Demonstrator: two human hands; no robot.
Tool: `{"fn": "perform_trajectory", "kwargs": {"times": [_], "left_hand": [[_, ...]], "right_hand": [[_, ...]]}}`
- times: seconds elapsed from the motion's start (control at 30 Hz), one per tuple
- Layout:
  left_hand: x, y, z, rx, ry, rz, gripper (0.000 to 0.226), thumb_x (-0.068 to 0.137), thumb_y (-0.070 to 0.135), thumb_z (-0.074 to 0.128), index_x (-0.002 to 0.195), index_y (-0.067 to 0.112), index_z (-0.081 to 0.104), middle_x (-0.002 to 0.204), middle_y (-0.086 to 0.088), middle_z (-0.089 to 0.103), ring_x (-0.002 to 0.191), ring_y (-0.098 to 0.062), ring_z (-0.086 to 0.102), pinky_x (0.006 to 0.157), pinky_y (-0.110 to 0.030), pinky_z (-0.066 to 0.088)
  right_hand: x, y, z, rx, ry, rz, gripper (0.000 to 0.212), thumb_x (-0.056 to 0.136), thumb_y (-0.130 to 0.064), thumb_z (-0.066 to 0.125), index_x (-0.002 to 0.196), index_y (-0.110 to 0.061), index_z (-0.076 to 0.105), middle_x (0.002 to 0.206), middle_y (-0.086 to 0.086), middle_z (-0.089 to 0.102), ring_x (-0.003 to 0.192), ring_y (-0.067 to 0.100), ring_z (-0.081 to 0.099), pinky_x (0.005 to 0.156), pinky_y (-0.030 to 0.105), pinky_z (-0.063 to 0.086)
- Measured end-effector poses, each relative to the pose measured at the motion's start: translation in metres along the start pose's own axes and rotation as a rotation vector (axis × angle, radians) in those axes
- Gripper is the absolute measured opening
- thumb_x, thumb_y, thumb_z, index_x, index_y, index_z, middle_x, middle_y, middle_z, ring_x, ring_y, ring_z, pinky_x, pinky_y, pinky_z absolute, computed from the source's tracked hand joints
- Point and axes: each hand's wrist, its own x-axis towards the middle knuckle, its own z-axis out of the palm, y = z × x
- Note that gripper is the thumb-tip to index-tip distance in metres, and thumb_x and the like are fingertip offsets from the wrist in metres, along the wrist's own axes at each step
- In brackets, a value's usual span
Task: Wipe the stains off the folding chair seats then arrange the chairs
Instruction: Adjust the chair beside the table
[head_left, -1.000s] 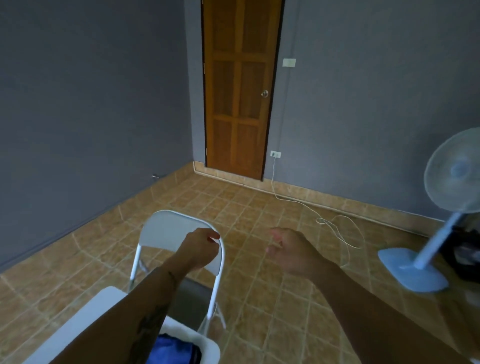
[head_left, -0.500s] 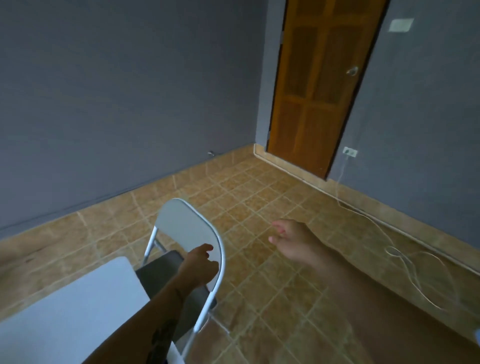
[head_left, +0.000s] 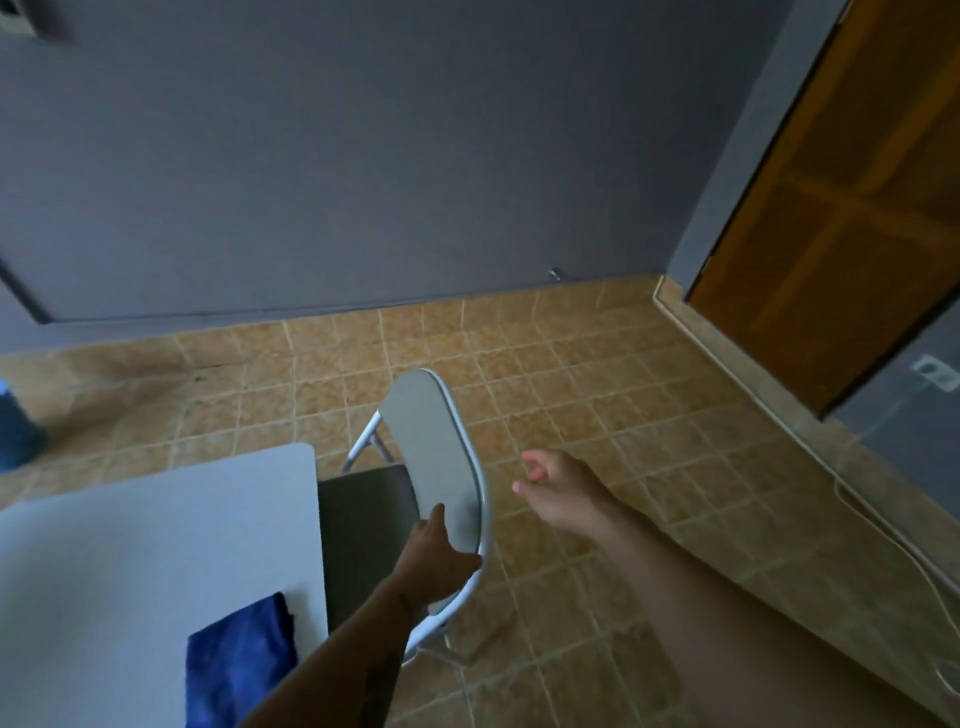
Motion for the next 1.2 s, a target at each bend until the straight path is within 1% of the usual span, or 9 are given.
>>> {"fn": "perform_trajectory", "kwargs": {"times": [0.17,0.27,0.4,0.57,0.63,0.73,0.97,1.07,1.2], "left_hand": [[0.023,0.011,0.015,-0.05,-0.006,-0.098,0.113,0.074,0.043,0.076,0.154,0.011,0.005,0.157,-0.016,0.021,0.142,-0.032,0.029,0.109,-0.036,0.034],[0.032,0.018,0.023,-0.077,0.008,-0.146,0.118,0.068,0.048,0.079,0.154,0.011,0.007,0.155,-0.015,0.026,0.139,-0.031,0.034,0.108,-0.037,0.037],[0.038,0.027,0.037,-0.167,0.049,-0.232,0.113,0.065,0.045,0.081,0.151,0.014,0.016,0.148,-0.011,0.036,0.129,-0.028,0.044,0.1,-0.035,0.047],[0.042,0.039,0.046,-0.165,0.146,-0.261,0.065,0.083,0.03,0.067,0.138,0.015,0.036,0.125,-0.006,0.059,0.107,-0.02,0.061,0.088,-0.03,0.053],[0.043,0.039,0.045,-0.088,0.172,-0.257,0.063,0.085,0.032,0.064,0.139,0.015,0.038,0.124,-0.007,0.062,0.108,-0.023,0.063,0.091,-0.034,0.054],[0.044,0.039,0.049,-0.067,0.198,-0.278,0.068,0.078,0.035,0.068,0.138,0.023,0.039,0.117,-0.003,0.065,0.1,-0.02,0.067,0.086,-0.036,0.058],[0.046,0.033,0.054,-0.086,0.269,-0.309,0.058,0.064,0.04,0.067,0.12,0.033,0.052,0.094,0.007,0.067,0.08,-0.011,0.068,0.074,-0.035,0.061],[0.041,0.028,0.057,-0.07,0.258,-0.313,0.061,0.068,0.039,0.068,0.127,0.034,0.05,0.097,0.006,0.069,0.082,-0.011,0.068,0.077,-0.033,0.06],[0.042,0.027,0.056,-0.061,0.25,-0.305,0.069,0.072,0.036,0.068,0.137,0.031,0.045,0.103,0.002,0.068,0.087,-0.015,0.067,0.081,-0.034,0.059]], "right_hand": [[0.05,-0.001,0.0,-0.014,-0.098,0.014,0.062,0.092,-0.037,0.059,0.148,-0.021,0.038,0.145,0.009,0.05,0.125,0.026,0.053,0.092,0.03,0.047],[0.078,-0.002,0.003,-0.021,-0.159,-0.002,0.066,0.089,-0.037,0.059,0.15,-0.022,0.035,0.145,0.01,0.048,0.121,0.027,0.056,0.076,0.03,0.054],[0.106,0.002,0.009,-0.037,-0.277,-0.01,0.067,0.089,-0.034,0.056,0.15,-0.022,0.032,0.147,0.008,0.047,0.12,0.03,0.056,0.095,0.046,0.054],[0.143,0.003,0.02,-0.011,-0.35,-0.024,0.055,0.096,-0.03,0.052,0.147,-0.021,0.035,0.142,0.01,0.049,0.11,0.029,0.058,0.081,0.042,0.058],[0.153,0.0,0.027,0.066,-0.339,-0.006,0.048,0.098,-0.029,0.05,0.143,-0.021,0.038,0.131,0.011,0.054,0.097,0.025,0.058,0.066,0.037,0.056],[0.165,-0.005,0.041,0.142,-0.316,-0.004,0.041,0.096,-0.029,0.052,0.135,-0.02,0.042,0.117,0.009,0.06,0.09,0.026,0.063,0.065,0.039,0.059],[0.172,-0.005,0.062,0.058,-0.286,-0.048,0.06,0.092,-0.017,0.059,0.145,-0.03,0.033,0.125,0.012,0.061,0.099,0.033,0.065,0.049,0.031,0.053],[0.171,-0.001,0.067,0.039,-0.29,-0.053,0.06,0.092,-0.016,0.059,0.145,-0.029,0.032,0.125,0.012,0.061,0.094,0.031,0.065,0.043,0.028,0.051],[0.169,0.0,0.067,0.049,-0.282,-0.047,0.061,0.093,-0.015,0.059,0.145,-0.029,0.031,0.124,0.012,0.06,0.093,0.03,0.065,0.054,0.035,0.06]]}}
